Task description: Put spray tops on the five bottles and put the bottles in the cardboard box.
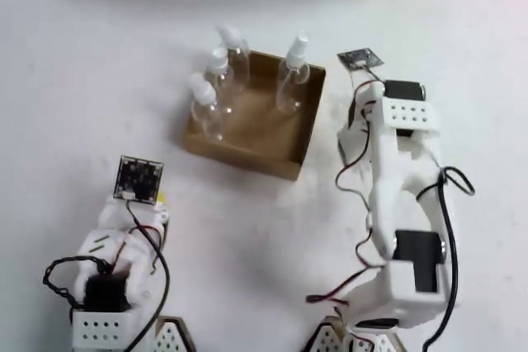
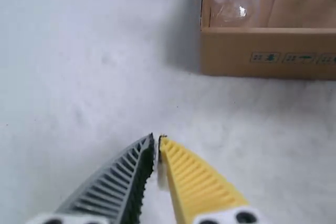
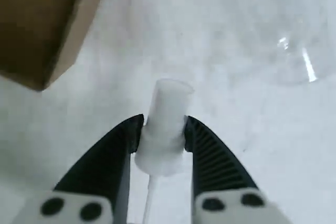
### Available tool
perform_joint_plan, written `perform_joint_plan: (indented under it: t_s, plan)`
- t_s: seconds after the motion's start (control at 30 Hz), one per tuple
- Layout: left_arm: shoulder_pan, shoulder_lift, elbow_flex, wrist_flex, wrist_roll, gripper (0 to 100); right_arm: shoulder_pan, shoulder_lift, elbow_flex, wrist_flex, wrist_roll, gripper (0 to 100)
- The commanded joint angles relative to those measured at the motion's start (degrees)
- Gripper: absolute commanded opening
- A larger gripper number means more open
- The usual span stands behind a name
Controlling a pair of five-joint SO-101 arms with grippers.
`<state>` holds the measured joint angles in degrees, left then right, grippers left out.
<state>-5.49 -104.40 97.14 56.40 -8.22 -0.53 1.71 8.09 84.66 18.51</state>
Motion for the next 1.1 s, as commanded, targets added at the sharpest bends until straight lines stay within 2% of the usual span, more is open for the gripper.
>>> perform_joint_plan:
  t_s: [0.0, 0.1, 0.4, 0.57, 0.73, 0.9, 1.0, 1.07]
  plan:
    - [-0.5, -0.4, -0.2, 0.1, -0.5, 3, -4.9, -6.3, -2.5, 9.4, -3.8, 1.5]
    - [-0.5, -0.4, -0.2, 0.1, -0.5, 3, -9.9, -8.1, -2.1, 14.0, -4.0, 1.5]
    - [-0.5, -0.4, -0.2, 0.1, -0.5, 3, -26.6, -13.6, 7.2, 9.3, -4.1, 1.5]
    - [-0.5, -0.4, -0.2, 0.1, -0.5, 3, -35.0, -16.7, 13.5, -1.6, -12.9, 1.5]
    - [-0.5, -0.4, -0.2, 0.1, -0.5, 3, -41.7, -16.7, 20.6, -16.8, -18.0, 1.5]
    - [-0.5, -0.4, -0.2, 0.1, -0.5, 3, -44.0, -16.7, 28.4, -34.5, -25.9, 1.5]
    - [-0.5, -0.4, -0.2, 0.1, -0.5, 3, -44.8, -16.7, 31.6, -40.5, -27.8, 2.8]
    - [-1.4, -0.4, -0.2, 0.1, -0.5, 3, -45.2, -16.7, 33.0, -42.2, -28.0, 7.9]
